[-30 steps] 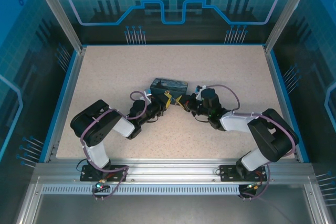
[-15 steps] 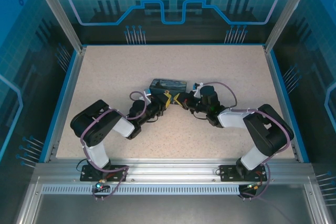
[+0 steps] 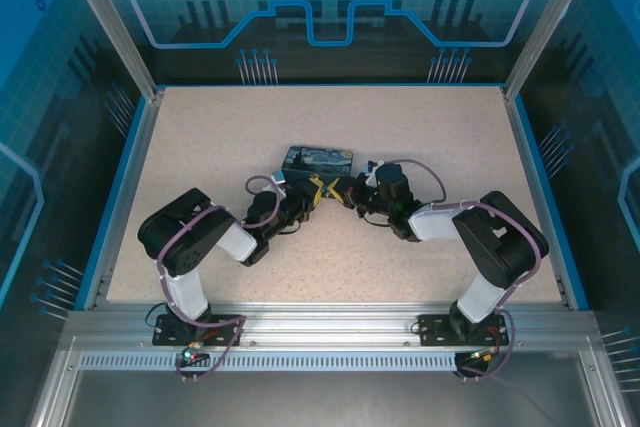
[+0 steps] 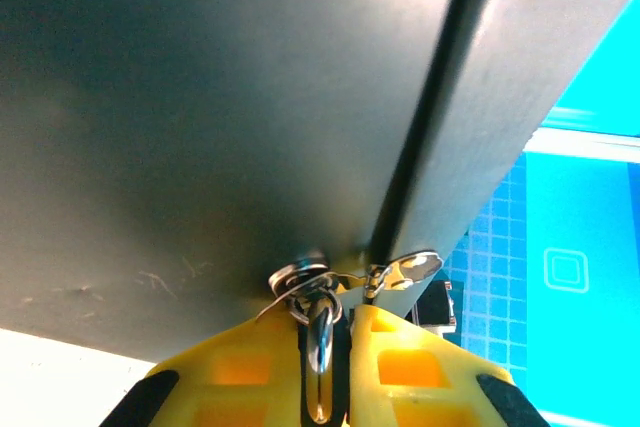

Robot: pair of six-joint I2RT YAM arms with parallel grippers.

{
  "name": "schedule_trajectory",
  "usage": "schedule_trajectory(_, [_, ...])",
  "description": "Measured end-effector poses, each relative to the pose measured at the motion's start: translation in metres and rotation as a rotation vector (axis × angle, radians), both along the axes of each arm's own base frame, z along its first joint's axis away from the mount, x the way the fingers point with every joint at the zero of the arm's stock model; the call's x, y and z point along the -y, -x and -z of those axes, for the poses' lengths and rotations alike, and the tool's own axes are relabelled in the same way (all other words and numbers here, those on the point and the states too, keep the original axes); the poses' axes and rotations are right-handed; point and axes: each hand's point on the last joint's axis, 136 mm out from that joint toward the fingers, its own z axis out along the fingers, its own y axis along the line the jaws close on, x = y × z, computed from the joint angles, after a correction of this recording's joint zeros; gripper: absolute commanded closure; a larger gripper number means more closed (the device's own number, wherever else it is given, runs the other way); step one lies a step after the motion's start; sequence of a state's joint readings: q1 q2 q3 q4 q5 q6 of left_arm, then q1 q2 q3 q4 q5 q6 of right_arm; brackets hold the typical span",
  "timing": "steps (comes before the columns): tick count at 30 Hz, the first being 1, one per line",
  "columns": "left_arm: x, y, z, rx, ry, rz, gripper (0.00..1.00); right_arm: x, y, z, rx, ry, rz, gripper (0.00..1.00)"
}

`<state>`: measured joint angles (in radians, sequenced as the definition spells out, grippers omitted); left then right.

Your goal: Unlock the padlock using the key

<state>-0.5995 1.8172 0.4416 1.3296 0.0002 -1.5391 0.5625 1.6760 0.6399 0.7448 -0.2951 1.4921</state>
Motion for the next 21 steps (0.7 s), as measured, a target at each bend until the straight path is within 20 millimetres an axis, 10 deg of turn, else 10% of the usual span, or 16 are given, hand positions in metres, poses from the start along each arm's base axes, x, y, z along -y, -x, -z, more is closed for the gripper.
schedule_trajectory(11, [0.008, 0.012, 0.012, -0.026, -0.007, 0.035, 1.0, 0.003, 0.009, -0.016, 0.034, 0.015, -0.056, 0.26])
schedule_trajectory(21, [0.005, 0.013, 0.024, -0.051, -0.025, 0.031, 1.0, 0.026, 0.035, -0.032, 0.106, 0.167, -0.168, 0.26])
